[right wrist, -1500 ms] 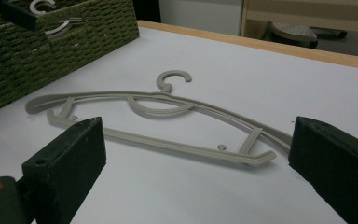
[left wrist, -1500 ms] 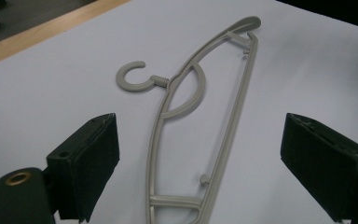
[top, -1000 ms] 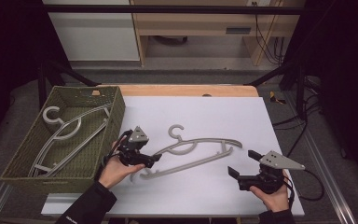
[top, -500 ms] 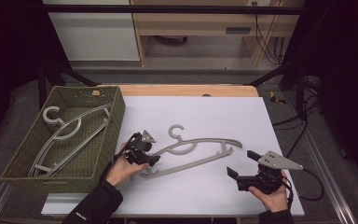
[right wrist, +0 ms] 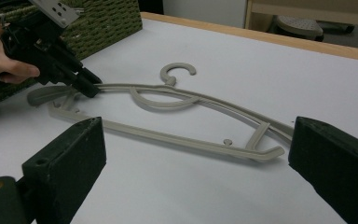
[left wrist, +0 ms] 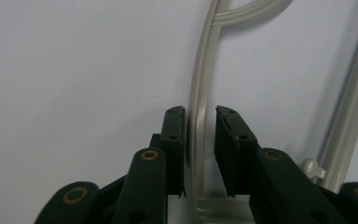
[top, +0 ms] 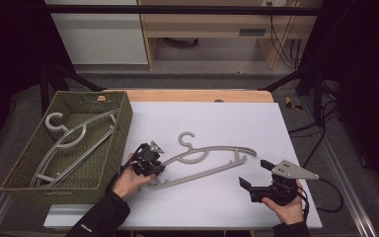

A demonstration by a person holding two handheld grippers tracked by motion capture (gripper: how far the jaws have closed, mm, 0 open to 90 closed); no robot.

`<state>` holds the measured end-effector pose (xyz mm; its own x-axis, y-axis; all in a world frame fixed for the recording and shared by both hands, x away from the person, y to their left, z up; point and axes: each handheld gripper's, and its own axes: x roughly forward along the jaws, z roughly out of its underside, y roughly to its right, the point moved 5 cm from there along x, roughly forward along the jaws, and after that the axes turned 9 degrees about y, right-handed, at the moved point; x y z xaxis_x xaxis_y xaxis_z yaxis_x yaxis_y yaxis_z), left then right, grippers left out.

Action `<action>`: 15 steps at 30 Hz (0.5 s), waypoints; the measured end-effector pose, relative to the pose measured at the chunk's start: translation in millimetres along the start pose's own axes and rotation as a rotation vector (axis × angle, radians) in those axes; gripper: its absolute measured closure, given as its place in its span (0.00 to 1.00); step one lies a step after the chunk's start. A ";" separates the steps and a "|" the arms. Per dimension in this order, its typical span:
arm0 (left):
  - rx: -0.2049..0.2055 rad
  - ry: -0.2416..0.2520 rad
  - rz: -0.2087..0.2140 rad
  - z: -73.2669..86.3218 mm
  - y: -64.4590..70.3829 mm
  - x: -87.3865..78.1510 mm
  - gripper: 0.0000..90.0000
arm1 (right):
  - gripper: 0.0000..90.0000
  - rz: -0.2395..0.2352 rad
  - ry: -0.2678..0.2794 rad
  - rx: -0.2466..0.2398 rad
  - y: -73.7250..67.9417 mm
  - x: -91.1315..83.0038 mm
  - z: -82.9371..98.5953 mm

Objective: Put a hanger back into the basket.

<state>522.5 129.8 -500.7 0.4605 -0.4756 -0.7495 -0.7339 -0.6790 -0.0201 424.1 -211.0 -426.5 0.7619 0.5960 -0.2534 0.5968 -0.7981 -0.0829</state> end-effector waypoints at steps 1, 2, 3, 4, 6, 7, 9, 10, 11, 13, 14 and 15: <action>-0.009 0.001 -0.005 0.2 0.0 -0.2 0.83 | 0.05 0.003 0.001 0.000 0.0 0.4 0.1; -0.015 -0.002 -0.013 0.7 -0.7 -0.5 0.86 | 0.05 0.003 0.001 0.000 0.0 0.4 0.2; -0.022 -0.002 -0.014 0.9 -0.7 -0.7 0.88 | 0.05 0.003 0.000 0.000 -0.1 0.4 0.1; -0.028 -0.003 -0.013 0.9 -0.4 -0.8 0.88 | 0.05 0.004 0.000 0.000 -0.3 0.4 0.0; -0.028 -0.010 -0.021 0.8 0.4 -1.3 0.88 | 0.05 0.001 0.001 0.003 -0.9 0.2 -0.2; -0.028 -0.012 -0.027 0.8 1.1 -1.5 0.88 | 0.05 0.002 0.000 0.001 -0.8 0.3 -0.2; -0.036 -0.021 -0.022 1.2 3.0 -2.5 0.89 | 0.05 0.003 0.000 0.001 -0.6 0.5 0.0; -0.037 -0.027 -0.024 1.5 3.9 -3.3 0.89 | 0.05 0.003 0.001 0.001 -0.5 0.5 0.1; -0.041 -0.029 -0.022 1.9 5.5 -3.8 0.90 | 0.05 0.002 0.000 0.001 -0.3 0.4 0.2; -0.055 -0.035 -0.035 2.9 7.7 -5.2 0.91 | 0.05 0.001 0.000 0.001 -0.5 -0.2 0.2; -0.052 -0.037 -0.037 3.6 8.3 -5.7 0.91 | 0.05 0.000 0.000 0.001 -0.6 -0.4 0.0; -0.049 -0.039 -0.037 4.2 8.8 -6.1 0.91 | 0.05 0.002 0.000 0.001 -0.6 -0.5 -0.2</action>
<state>511.1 129.0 -499.1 0.4661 -0.4282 -0.7742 -0.6911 -0.7225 -0.0165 423.3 -210.9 -426.2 0.7633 0.5943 -0.2534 0.5949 -0.7995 -0.0831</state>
